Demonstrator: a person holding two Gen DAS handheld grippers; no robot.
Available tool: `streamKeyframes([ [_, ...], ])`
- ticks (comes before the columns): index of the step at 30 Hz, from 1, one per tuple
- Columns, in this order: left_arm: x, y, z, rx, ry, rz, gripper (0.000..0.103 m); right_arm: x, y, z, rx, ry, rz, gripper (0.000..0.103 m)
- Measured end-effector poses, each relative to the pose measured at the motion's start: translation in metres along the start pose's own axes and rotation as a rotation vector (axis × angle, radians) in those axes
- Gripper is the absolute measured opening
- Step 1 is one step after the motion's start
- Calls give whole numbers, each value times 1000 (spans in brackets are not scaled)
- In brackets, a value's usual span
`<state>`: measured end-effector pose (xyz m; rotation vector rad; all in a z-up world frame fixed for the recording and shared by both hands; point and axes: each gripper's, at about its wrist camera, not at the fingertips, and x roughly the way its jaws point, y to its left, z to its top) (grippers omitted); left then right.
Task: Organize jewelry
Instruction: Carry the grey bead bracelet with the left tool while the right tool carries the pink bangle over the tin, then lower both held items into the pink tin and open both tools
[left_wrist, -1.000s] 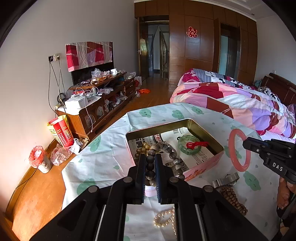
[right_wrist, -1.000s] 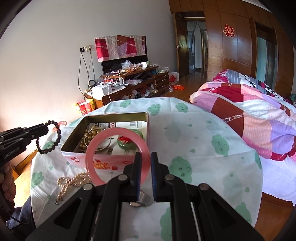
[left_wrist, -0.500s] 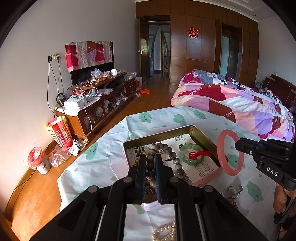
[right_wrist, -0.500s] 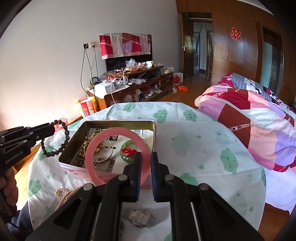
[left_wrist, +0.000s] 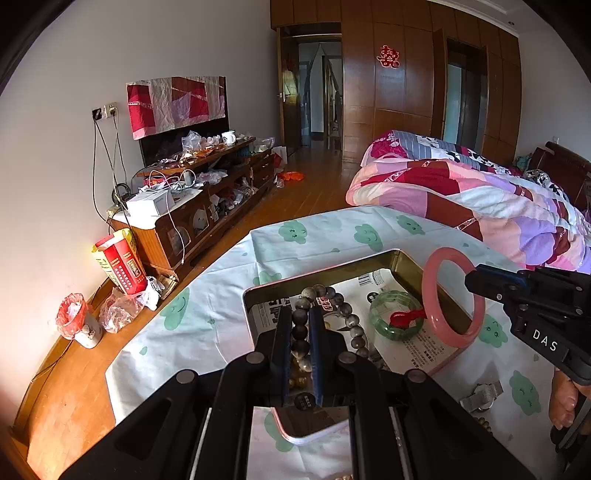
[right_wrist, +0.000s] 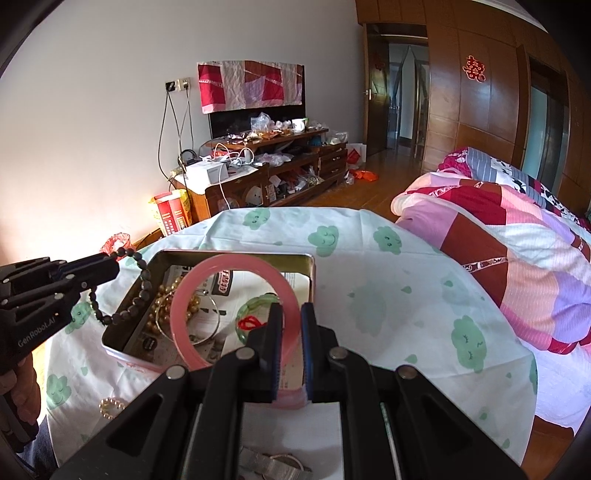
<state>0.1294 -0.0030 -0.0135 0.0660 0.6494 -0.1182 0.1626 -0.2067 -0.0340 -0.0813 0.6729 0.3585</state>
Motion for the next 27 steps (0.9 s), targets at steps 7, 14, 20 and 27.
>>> streamKeyframes([
  [7, 12, 2, 2, -3, 19, 3, 8, 12, 5, 5, -11, 16, 0, 12],
  [14, 23, 4, 3, -9, 36, 12, 8, 23, 7, 6, -17, 37, 1, 12],
  [20, 33, 7, 5, -15, 52, 19, 8, 30, 9, 7, -18, 49, -1, 12],
  [27, 39, 8, 5, -16, 61, 28, 8, 36, 12, 7, -27, 61, -5, 12],
])
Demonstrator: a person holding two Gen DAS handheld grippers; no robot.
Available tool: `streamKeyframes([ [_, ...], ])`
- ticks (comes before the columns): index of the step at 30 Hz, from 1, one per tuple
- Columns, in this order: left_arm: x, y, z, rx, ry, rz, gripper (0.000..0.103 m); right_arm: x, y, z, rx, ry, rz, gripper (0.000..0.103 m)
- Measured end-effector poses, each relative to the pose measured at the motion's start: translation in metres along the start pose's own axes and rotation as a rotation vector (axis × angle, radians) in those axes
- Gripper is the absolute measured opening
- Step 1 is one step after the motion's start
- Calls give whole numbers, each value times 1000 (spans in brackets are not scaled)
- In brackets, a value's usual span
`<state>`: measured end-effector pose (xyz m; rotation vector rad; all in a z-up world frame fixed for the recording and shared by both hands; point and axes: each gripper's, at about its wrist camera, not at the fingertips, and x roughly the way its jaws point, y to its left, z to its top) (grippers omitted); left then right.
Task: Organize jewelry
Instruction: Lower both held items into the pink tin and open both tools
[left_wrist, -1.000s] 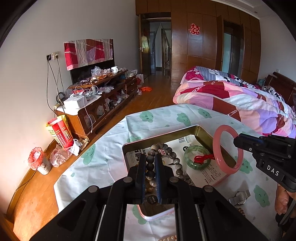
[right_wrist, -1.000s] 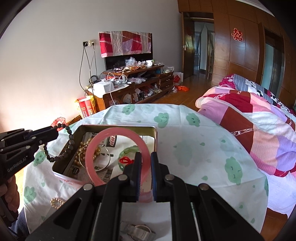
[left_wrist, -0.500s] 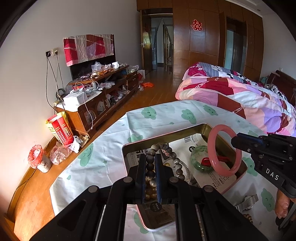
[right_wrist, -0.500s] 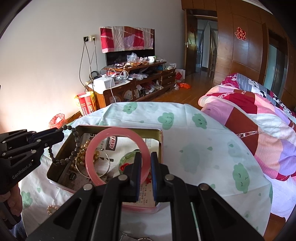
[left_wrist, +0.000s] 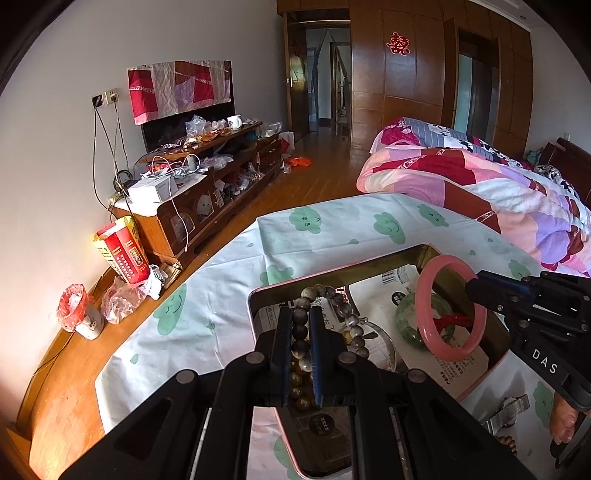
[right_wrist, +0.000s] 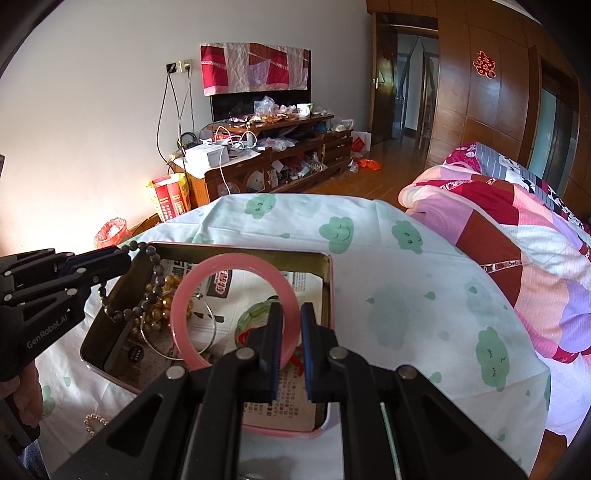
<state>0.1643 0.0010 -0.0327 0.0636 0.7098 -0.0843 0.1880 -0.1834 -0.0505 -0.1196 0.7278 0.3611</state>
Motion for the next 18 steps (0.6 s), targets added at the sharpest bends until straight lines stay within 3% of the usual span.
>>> streamKeyframes([
  [18, 13, 5, -2, -10, 25, 13, 8, 12, 6, 1, -25, 22, -8, 12],
])
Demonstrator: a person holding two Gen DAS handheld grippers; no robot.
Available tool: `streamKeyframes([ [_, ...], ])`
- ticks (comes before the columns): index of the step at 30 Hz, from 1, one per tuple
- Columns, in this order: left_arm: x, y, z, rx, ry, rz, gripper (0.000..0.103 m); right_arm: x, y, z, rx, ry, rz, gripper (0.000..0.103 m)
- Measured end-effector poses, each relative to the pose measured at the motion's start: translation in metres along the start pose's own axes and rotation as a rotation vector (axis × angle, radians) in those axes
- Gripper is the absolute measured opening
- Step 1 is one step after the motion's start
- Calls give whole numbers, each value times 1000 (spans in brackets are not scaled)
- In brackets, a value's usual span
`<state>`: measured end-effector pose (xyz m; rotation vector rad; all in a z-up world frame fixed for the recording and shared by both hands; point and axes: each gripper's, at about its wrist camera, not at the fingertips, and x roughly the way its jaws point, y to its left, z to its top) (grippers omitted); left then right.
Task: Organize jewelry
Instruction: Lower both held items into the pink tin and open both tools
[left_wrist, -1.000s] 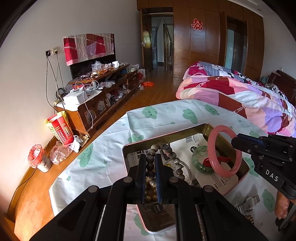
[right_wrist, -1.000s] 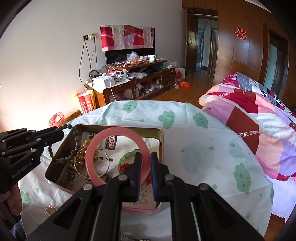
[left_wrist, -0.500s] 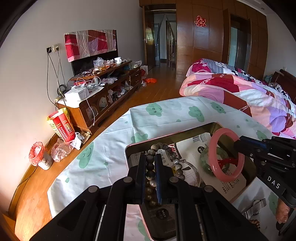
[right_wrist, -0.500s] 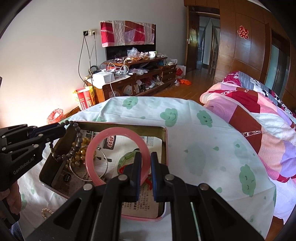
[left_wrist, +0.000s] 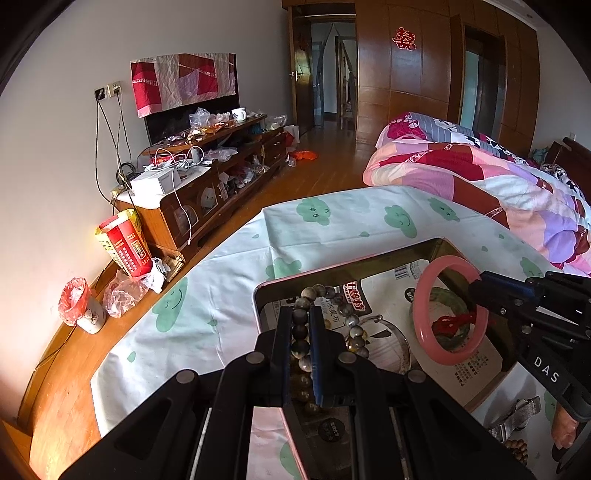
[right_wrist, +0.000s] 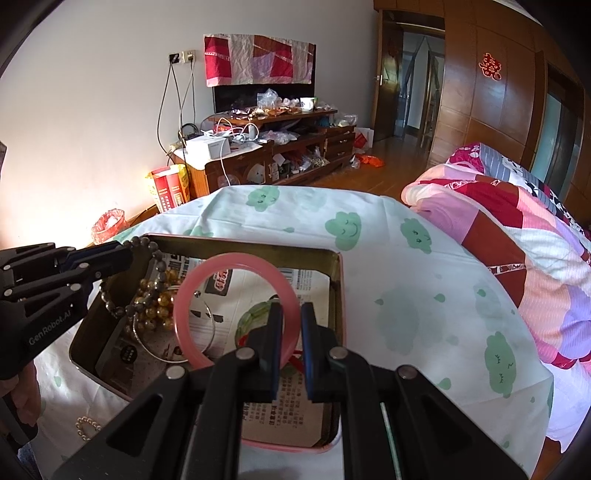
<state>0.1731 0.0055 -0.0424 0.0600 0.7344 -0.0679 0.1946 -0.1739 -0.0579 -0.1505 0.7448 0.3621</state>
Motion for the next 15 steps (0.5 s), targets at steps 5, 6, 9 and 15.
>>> streamKeyframes([
  [5, 3, 1, -1, -2, 4, 2, 8, 3, 2, -1, -4, 5, 0, 12],
  [6, 4, 1, -2, -3, 6, 2, 8, 4, 3, -1, -5, 6, 0, 12],
  [9, 5, 2, -3, -3, 12, 4, 8, 5, 4, -1, -6, 6, 0, 12],
  [15, 2, -1, -5, -1, 22, -35, 10, 6, 5, -3, -1, 16, 5, 13],
])
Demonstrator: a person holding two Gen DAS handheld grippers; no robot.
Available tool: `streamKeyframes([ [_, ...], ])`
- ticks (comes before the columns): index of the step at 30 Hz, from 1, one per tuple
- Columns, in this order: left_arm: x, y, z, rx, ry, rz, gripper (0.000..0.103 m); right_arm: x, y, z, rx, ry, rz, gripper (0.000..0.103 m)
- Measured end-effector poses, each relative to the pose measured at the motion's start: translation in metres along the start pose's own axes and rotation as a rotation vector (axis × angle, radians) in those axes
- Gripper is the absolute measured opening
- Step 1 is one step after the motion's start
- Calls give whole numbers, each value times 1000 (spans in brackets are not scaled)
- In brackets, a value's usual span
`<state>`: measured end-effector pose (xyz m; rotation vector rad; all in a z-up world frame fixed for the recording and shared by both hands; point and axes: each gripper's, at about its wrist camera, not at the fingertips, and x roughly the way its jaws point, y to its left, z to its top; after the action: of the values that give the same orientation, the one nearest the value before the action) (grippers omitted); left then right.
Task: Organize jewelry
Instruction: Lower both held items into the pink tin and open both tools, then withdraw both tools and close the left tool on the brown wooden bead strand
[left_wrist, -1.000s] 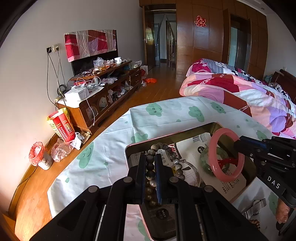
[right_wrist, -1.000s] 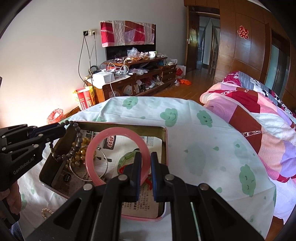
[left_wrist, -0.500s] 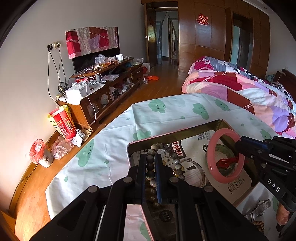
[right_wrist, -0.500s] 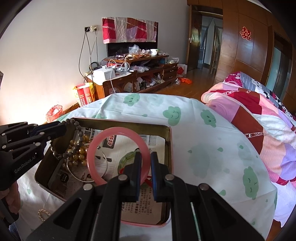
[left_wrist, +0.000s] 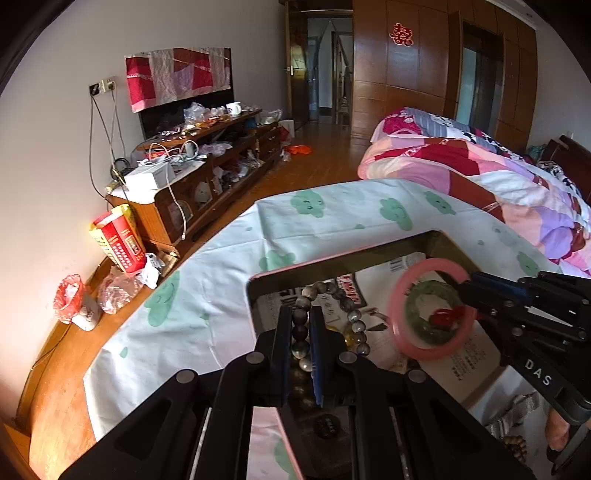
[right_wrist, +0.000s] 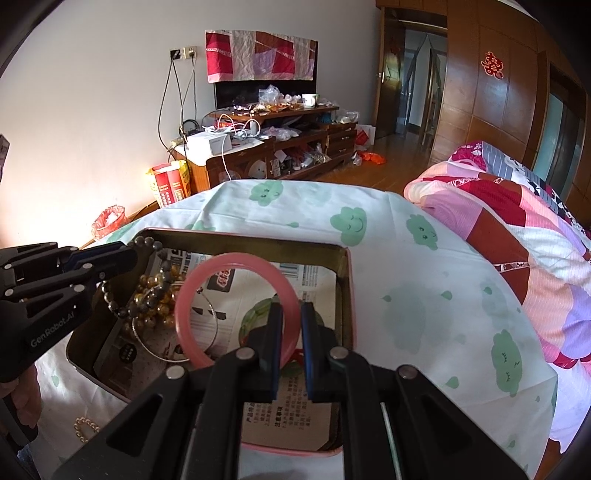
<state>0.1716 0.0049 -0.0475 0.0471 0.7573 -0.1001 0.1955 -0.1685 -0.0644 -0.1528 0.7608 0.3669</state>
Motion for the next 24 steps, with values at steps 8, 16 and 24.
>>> streamKeyframes([
  [8, -12, 0, -6, -19, -19, 39, 65, -13, -6, -4, 40, -23, 2, 25],
  [16, -20, -1, -11, -53, -9, 52, 65, -29, -12, -14, 65, -28, -30, 34],
  [24, -32, -6, -18, -74, -2, 58, 65, -36, -13, -21, 77, -31, -30, 39],
])
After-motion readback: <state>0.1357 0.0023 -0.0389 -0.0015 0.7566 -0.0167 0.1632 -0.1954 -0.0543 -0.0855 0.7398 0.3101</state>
